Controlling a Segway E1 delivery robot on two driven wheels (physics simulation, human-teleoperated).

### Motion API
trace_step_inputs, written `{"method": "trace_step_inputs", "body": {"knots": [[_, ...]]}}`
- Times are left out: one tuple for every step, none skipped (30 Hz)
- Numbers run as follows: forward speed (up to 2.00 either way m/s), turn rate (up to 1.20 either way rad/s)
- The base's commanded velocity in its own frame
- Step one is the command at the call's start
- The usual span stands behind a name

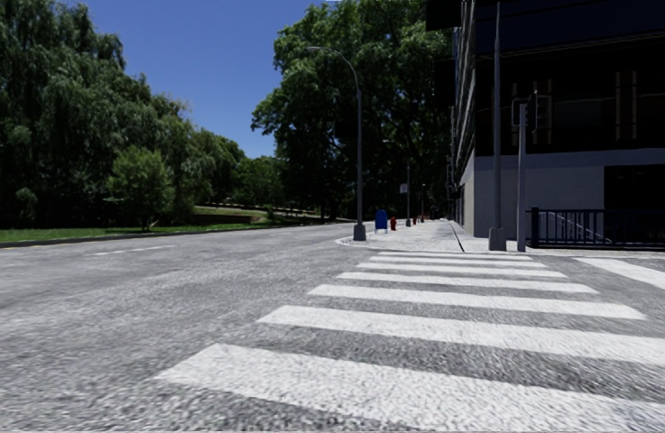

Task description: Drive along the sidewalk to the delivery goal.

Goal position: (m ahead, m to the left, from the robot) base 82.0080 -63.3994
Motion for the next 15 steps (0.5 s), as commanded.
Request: {"method": "trace_step_inputs", "body": {"knots": [[2.0,-0.58],[2.0,-0.58],[2.0,-0.58],[2.0,-0.58],[2.0,-0.58],[2.0,-0.58],[2.0,-0.58],[2.0,-0.58],[2.0,-0.58],[2.0,-0.58],[2.0,-0.58],[2.0,-0.58],[2.0,-0.58],[2.0,-0.58],[2.0,-0.47]]}}
